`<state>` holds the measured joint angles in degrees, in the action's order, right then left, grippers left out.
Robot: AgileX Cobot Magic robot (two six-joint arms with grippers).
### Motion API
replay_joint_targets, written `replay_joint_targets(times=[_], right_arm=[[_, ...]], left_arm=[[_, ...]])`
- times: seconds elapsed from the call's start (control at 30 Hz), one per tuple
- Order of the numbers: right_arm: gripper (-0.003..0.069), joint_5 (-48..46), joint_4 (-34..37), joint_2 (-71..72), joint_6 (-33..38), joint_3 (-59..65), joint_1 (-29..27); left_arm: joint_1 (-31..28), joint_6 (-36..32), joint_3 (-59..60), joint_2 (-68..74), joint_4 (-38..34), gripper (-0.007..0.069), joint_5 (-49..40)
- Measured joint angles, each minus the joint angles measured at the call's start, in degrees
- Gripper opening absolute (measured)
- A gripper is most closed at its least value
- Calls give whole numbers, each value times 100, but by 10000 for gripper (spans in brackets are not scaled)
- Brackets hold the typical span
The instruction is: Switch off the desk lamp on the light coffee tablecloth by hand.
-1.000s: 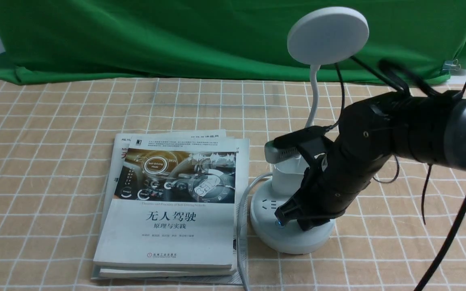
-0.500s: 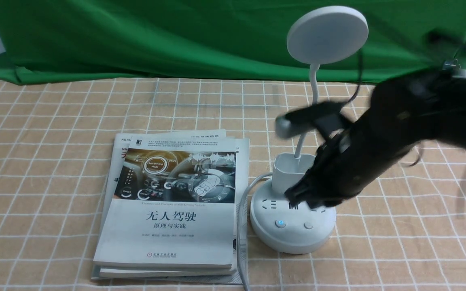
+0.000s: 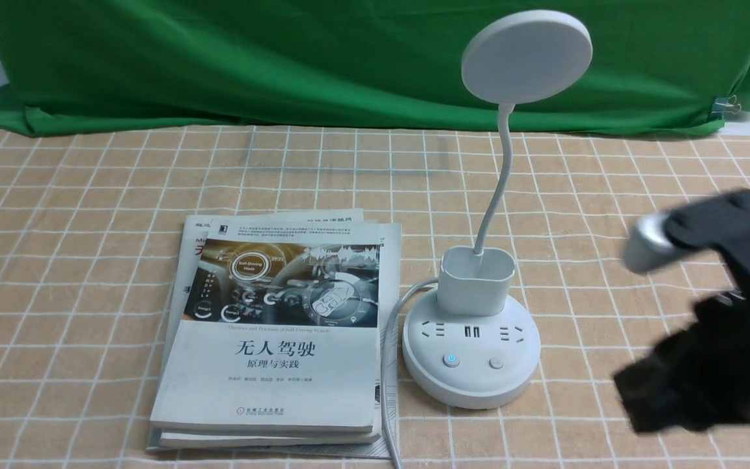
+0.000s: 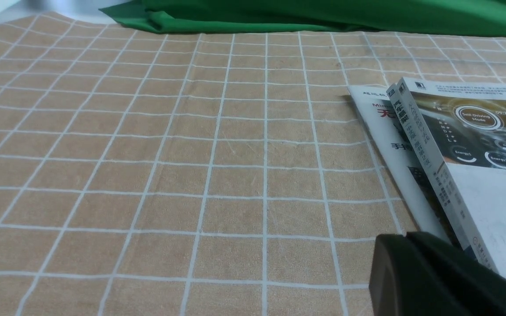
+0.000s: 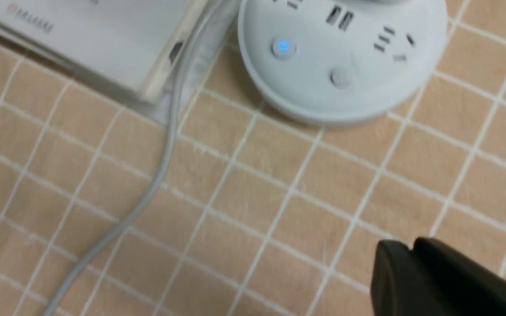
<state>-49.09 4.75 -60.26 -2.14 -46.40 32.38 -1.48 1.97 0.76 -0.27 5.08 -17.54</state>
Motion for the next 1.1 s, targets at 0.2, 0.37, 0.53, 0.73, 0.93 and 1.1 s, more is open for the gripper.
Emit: replay_joint_targets(times=[0.2,0.37,0.53,0.73,0.93,1.1], right_arm=[[75,89,0,820,-60,55,0],[86,146,0,1267,-79,56,0],[61,642,-135,1652,152,210,-194],[22,1761,-128,2598,674,1294,-1139],[21,3345,-128,4209,711,3153,-2085],[23,3669,-168,5288,746,4260,-2336]], left_arm=[[0,0,0,0,0,4,0],[0,0,0,0,0,4,0],[0,0,0,0,0,4,0],[0,0,0,0,0,4,0],[0,0,0,0,0,4,0],[0,0,0,0,0,4,0]])
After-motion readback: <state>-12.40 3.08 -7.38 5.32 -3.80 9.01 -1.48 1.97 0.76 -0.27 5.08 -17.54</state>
